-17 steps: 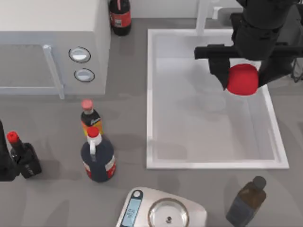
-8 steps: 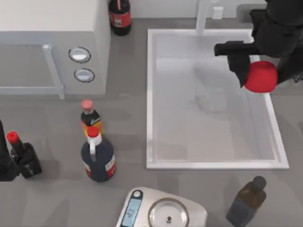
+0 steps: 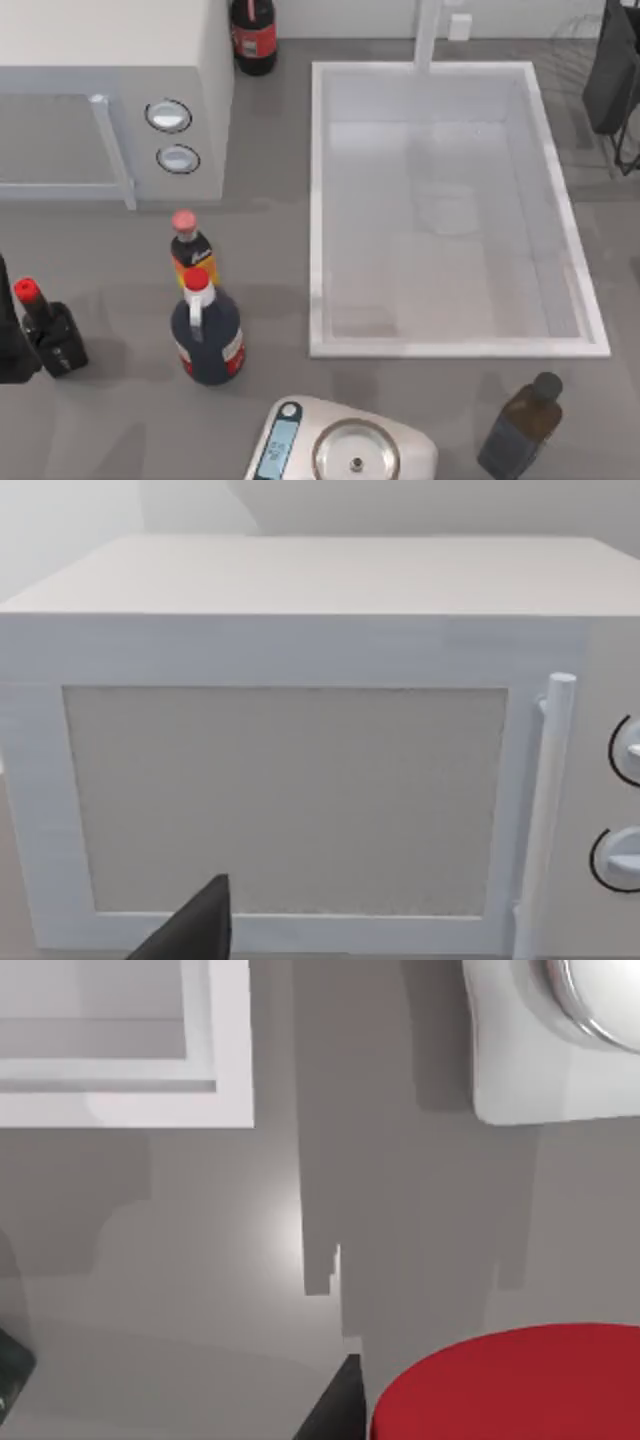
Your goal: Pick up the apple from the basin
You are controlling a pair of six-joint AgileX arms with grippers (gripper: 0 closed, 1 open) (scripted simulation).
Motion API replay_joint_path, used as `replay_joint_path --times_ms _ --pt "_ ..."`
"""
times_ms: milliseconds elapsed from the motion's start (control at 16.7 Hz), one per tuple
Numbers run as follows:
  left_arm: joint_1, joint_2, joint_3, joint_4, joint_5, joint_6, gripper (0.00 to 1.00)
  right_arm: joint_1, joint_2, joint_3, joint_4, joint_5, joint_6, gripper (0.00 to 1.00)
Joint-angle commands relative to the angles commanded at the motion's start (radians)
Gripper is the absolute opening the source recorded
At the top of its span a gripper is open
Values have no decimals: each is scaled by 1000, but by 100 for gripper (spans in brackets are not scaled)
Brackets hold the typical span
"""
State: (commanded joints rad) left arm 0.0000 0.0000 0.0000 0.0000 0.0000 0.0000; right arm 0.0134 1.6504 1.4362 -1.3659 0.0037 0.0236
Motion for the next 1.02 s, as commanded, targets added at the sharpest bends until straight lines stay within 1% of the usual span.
replay_joint_path --times_ms 180,480,600,720,1020 --pt "0 0 0 0 0 0 100 -66 -61 -67 15 -4 -66 0" --pt "0 0 0 0 0 0 100 -64 -57 -69 16 -3 -65 0" --pt "0 0 0 0 0 0 100 -64 -50 -104 52 -3 -65 0" --pt "0 0 0 0 0 0 100 -63 -37 -167 128 -3 -64 0" --pt "0 0 0 0 0 0 100 -63 7 -366 395 -3 -62 0"
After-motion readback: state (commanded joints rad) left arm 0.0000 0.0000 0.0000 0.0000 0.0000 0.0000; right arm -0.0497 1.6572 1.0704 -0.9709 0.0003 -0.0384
